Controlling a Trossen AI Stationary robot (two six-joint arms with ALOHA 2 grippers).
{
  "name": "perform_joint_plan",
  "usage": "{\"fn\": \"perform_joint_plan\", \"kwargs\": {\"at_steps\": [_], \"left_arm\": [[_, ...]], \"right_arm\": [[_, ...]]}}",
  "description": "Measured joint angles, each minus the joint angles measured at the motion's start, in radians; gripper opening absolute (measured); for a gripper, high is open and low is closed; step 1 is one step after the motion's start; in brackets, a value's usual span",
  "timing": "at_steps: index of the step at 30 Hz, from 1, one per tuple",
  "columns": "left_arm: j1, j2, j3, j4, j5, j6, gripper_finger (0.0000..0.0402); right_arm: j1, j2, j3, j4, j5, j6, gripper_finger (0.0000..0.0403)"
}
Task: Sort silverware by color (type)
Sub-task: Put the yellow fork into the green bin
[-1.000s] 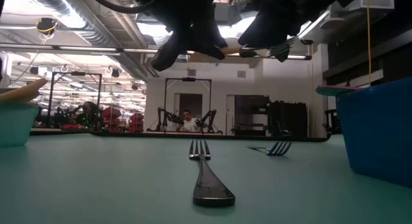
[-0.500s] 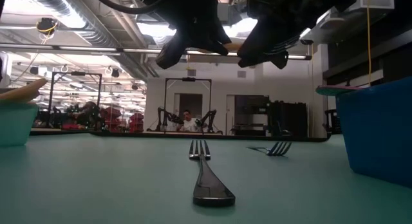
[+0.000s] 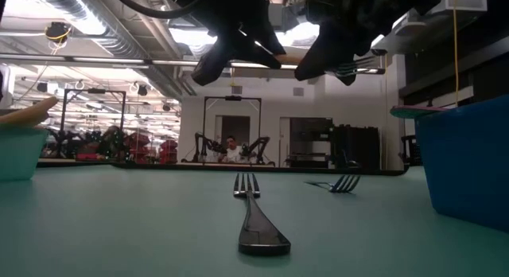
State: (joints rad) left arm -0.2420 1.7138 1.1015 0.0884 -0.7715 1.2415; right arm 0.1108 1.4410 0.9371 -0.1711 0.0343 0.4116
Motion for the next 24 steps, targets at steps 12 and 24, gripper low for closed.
{"fn": "perform_joint_plan", "kwargs": {"at_steps": [12,24], "left_arm": [[-0.027,0.000,0.000,0.004,-0.080,-0.001,0.0074],[-0.043,0.001,0.000,-0.002,-0.169,-0.002,0.0075]], "right_arm": [[0.000,0.000,0.000,0.001,0.045,0.000,0.0000],[0.000,0.000,0.003,0.019,0.063,0.037,0.0000]]}}
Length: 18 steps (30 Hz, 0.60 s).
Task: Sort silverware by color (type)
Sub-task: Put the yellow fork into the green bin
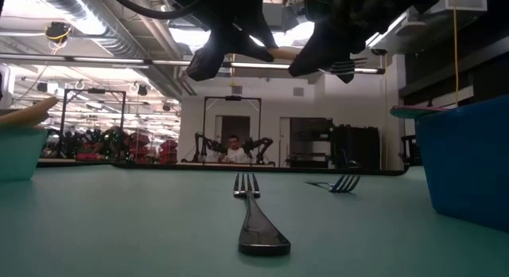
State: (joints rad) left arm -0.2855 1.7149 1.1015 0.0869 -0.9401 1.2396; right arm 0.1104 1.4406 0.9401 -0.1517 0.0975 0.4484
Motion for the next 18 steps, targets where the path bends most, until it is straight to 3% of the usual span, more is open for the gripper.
{"fn": "perform_joint_plan", "kwargs": {"at_steps": [18], "left_arm": [[-0.002,0.000,0.000,-0.004,0.036,-0.010,0.0075]], "right_arm": [[0.000,0.000,-0.003,0.018,-0.004,0.004,0.0000]]}}
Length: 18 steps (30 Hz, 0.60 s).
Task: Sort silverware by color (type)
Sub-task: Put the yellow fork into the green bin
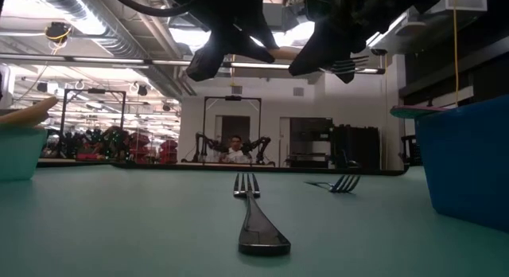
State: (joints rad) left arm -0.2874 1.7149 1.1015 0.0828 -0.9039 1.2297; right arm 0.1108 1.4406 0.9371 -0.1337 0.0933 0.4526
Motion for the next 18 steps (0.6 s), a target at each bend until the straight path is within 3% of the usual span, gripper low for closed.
{"fn": "perform_joint_plan", "kwargs": {"at_steps": [13,18], "left_arm": [[0.000,0.000,-0.001,0.005,0.014,-0.076,0.0076],[-0.002,0.000,-0.001,0.014,0.056,-0.080,0.0104]], "right_arm": [[0.000,0.000,0.000,0.003,-0.001,0.000,0.0000],[-0.001,-0.001,0.000,0.006,0.004,0.000,0.0000]]}}
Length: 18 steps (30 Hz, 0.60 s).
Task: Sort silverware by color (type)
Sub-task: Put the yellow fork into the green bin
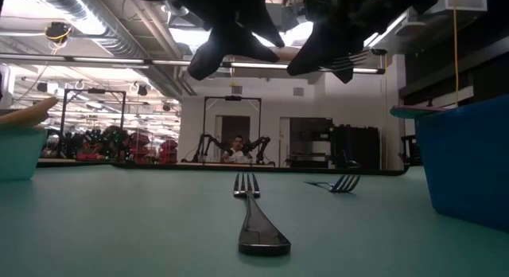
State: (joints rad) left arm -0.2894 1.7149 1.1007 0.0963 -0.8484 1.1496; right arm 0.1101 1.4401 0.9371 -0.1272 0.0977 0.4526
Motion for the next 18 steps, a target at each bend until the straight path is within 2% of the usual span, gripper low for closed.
{"fn": "perform_joint_plan", "kwargs": {"at_steps": [6,18], "left_arm": [[0.001,0.000,0.000,0.026,-0.007,0.000,0.0141],[-0.056,0.000,0.000,0.026,-0.248,-0.176,0.0146]], "right_arm": [[0.000,0.000,0.000,-0.001,0.021,0.000,0.0000],[0.000,0.000,0.000,-0.001,0.095,-0.004,0.0000]]}}
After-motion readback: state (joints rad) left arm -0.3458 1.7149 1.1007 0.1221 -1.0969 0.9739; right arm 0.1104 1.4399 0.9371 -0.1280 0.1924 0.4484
